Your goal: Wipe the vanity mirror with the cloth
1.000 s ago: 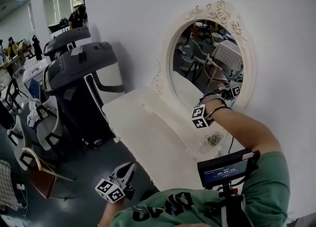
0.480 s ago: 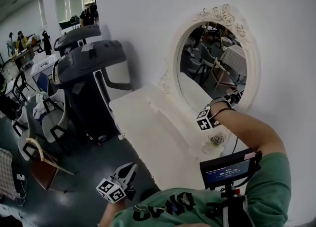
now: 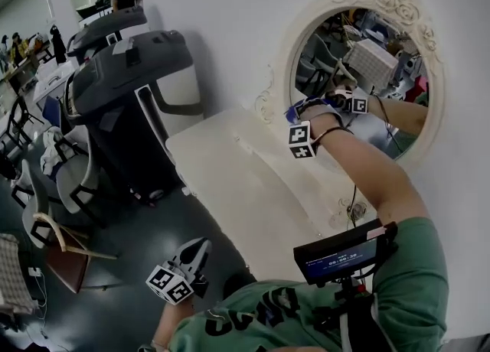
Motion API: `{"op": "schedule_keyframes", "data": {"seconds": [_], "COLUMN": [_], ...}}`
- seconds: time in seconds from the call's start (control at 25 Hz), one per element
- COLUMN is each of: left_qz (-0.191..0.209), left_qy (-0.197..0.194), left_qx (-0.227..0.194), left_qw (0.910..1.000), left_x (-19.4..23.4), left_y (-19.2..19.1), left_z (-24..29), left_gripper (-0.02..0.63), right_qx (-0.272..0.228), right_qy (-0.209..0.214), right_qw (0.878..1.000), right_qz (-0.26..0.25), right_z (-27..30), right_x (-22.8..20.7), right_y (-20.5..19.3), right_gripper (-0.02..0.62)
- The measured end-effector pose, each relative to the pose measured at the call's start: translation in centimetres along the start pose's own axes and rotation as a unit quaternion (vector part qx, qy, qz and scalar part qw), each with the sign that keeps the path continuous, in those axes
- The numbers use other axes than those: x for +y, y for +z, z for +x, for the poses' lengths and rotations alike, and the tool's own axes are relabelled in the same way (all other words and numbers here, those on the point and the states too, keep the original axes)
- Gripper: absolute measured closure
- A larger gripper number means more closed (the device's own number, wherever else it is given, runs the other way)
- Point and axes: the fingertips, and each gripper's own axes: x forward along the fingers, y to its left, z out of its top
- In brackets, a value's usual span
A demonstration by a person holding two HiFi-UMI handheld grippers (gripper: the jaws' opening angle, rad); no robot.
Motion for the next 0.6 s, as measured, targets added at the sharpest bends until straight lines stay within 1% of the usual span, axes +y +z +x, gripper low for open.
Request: {"op": "schedule_keyframes", "data": {"seconds": [0.12,0.2,0.36,0.44,0.6], "left_qz": [-0.011,-0.018,-0.028,-0.030,-0.031], "left_qy": [0.004,0.006,0.007,0.005,-0.010], "left_qx": [0.009,0.013,0.019,0.021,0.027], "left_qw": [0.9999,0.9997,0.9994,0.9993,0.9991], "left_x": [2.7,4.1,6.3,7.2,7.5], "left_y": [0.2,0.3,0.4,0.4,0.1], "left_z": [0.5,0.9,1.7,2.5,4.2], "left_gripper": [0.600,0.600,0.600,0.600,0.600], "right_qx": [0.011,0.018,0.027,0.023,0.013], "right_qy": [-0.033,-0.042,-0.030,-0.026,-0.013], "right_qw": [0.999,0.999,0.999,0.999,1.000], "right_qz": [0.000,-0.001,-0.005,-0.003,0.008], "right_z": [3.3,5.1,7.1,7.5,7.7], "right_x": [-3.4,-4.8,-5.2,-5.4,-4.8], "right_y": [0.9,1.4,2.4,2.4,2.6], "right_gripper": [0.520,0.520,0.520,0.520,0.520]}}
